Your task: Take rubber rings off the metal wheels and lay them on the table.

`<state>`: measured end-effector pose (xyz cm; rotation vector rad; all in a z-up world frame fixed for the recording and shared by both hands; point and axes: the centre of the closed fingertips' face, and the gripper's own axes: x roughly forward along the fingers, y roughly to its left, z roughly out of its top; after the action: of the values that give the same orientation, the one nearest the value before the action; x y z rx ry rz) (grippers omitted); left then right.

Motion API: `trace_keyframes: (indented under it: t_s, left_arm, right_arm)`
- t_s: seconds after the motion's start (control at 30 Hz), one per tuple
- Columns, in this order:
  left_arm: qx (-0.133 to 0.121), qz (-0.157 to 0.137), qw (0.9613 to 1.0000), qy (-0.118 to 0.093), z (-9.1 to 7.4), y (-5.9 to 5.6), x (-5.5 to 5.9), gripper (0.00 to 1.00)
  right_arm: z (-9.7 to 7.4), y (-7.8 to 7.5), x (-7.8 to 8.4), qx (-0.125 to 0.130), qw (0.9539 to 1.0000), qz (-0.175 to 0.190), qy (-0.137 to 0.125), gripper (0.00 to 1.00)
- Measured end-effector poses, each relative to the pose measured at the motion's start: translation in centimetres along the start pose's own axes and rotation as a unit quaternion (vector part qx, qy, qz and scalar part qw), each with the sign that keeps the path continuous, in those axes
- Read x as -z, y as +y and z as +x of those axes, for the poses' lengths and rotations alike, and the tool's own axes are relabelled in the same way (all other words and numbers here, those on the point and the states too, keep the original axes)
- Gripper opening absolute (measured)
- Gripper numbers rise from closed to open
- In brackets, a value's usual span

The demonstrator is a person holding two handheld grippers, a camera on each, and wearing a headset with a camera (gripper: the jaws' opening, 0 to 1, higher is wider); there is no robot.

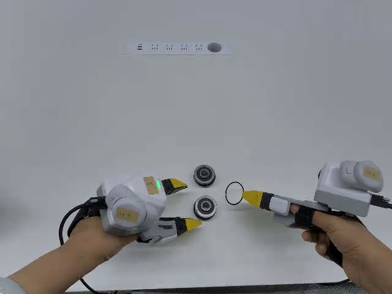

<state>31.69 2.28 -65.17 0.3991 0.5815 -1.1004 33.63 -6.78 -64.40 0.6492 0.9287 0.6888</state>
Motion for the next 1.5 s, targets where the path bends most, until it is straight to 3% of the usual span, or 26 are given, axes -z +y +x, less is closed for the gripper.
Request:
trace_keyframes:
  t_s: [0.27, 0.5, 0.97, 1.5]
  left_arm:
    - [-0.001, -0.003, 1.0, 0.002, 0.0, 0.1, 0.2, 0.45]
    - [0.0, -0.003, 1.0, 0.003, 0.0, 0.0, 0.2, 0.44]
    - [-0.001, -0.003, 1.0, 0.004, 0.0, 0.1, 0.2, 0.44]
    - [0.001, -0.003, 1.0, -0.004, 0.1, 0.1, -0.5, 0.39]
  right_arm:
    - [0.0, -0.9, 0.4, 0.022, 0.9997, -0.007, 0.007, 0.02]
    - [0.2, -1.8, 0.5, 0.043, 0.9984, -0.035, 0.012, 0.02]
    - [0.1, -2.1, 0.4, 0.065, 0.9932, -0.094, 0.018, 0.19]
    - [0.6, -0.7, 0.6, 0.044, 0.9941, -0.097, 0.02, 0.21]
